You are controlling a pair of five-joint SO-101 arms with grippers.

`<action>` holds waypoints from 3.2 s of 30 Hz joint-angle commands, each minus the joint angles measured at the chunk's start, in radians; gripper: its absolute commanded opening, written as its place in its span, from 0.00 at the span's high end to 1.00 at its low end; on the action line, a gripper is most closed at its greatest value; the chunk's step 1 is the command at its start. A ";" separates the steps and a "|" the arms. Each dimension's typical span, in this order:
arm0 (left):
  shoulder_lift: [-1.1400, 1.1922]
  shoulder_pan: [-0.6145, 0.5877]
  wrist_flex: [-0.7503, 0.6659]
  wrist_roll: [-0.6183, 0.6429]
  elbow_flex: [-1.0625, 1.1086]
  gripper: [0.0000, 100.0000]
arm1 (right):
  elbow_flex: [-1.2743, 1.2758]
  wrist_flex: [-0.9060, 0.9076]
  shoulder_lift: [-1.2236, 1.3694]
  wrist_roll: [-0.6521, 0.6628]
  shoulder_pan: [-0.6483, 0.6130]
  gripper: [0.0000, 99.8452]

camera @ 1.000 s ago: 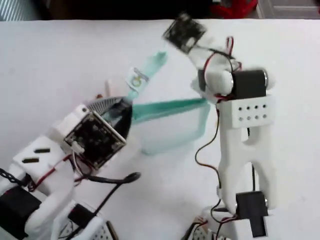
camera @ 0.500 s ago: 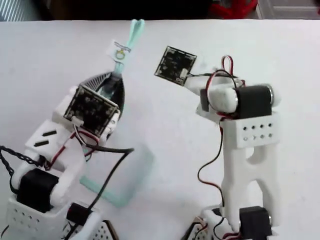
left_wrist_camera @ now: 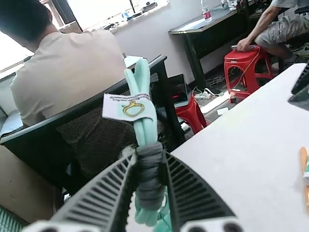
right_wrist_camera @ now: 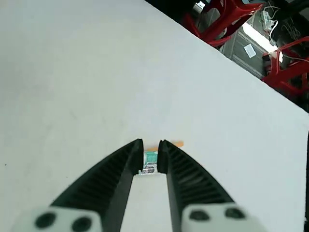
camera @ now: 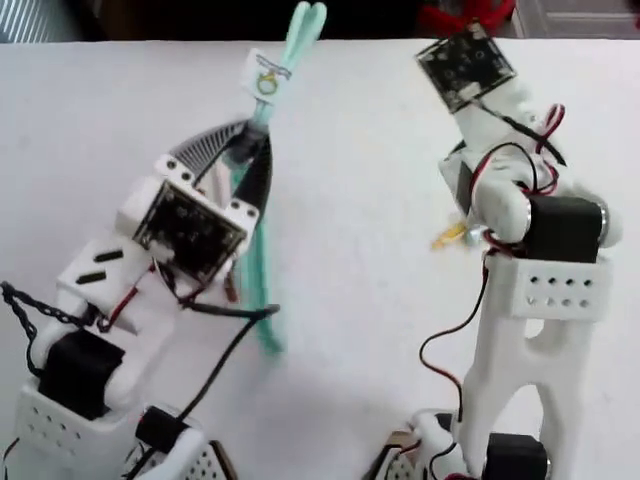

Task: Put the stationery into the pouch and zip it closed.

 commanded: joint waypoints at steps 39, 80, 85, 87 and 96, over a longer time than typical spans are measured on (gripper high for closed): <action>1.133 0.283 0.325 -0.008 -1.442 0.97 | 0.606 -0.680 -0.197 -0.041 0.291 0.93; 1.279 0.168 0.361 0.241 -1.726 0.97 | 0.589 0.002 -0.865 -0.316 -0.303 0.75; 1.282 0.225 0.539 0.137 -1.726 0.97 | 0.701 -0.206 -0.865 -0.203 -0.134 0.75; 1.277 0.226 0.614 0.175 -1.734 0.97 | 0.740 -0.251 -0.865 -0.166 -0.091 0.75; 1.273 0.248 0.787 0.281 -1.737 0.97 | 0.839 -0.262 -0.872 -0.133 -0.005 0.75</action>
